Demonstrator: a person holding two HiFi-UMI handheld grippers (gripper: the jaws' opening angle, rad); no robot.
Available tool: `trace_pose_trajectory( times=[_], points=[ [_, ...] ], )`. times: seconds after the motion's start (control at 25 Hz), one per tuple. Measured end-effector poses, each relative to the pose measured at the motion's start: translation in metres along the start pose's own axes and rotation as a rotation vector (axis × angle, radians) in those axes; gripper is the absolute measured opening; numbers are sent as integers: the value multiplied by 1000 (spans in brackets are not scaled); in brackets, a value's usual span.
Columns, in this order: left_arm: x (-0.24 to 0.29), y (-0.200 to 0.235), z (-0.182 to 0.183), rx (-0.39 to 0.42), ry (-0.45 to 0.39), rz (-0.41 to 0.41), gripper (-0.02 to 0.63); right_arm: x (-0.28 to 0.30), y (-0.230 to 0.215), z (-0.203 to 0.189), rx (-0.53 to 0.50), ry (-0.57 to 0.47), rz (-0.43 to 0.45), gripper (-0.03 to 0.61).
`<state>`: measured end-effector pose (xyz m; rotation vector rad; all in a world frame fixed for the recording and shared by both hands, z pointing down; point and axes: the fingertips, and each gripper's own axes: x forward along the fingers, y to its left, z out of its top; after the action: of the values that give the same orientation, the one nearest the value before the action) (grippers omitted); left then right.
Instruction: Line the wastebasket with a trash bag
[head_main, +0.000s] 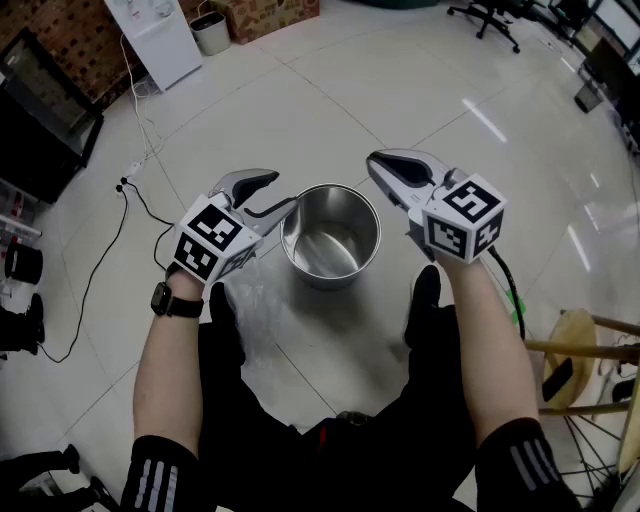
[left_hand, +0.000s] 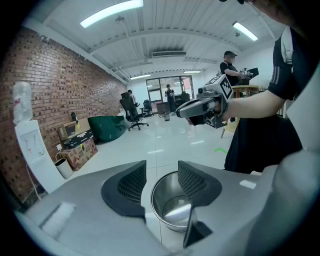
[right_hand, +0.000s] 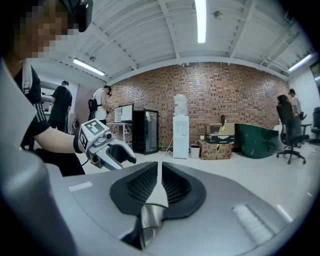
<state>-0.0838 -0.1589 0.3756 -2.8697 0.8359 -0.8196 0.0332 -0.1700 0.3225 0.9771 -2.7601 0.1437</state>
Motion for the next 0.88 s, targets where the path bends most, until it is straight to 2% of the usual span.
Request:
trace_pose_trajectory(
  times=[0.2,0.4,0.56,0.88],
  points=[
    [-2,4,-16,-21,30,10,192,0,-2,-1,9,1,-4,48],
    [-2,10,-50,-71,104,11,192,8,2,-4,8,18,8,55],
    [5,8,-86,-129,172,5,192,14,11,-4,-2,21,31,60],
    [2,-11,-175,-177,355,-36,204,34,30,3,-33,22,76,61]
  ],
)
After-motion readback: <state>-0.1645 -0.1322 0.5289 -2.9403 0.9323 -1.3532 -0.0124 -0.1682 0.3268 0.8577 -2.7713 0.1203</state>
